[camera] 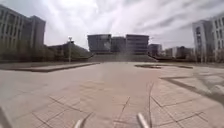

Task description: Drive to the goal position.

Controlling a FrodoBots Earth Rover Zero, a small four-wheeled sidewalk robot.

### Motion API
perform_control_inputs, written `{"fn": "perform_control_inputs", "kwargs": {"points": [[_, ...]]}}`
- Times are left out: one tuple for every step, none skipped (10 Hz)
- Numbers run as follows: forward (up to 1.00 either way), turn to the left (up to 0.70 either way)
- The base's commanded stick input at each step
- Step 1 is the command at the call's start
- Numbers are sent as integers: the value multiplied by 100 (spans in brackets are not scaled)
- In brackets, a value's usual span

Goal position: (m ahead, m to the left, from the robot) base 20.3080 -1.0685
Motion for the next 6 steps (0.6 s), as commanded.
{"fn": "perform_control_inputs", "kwargs": {"points": [[100,0],[100,0],[100,0],[100,0],[100,0],[100,0]]}}
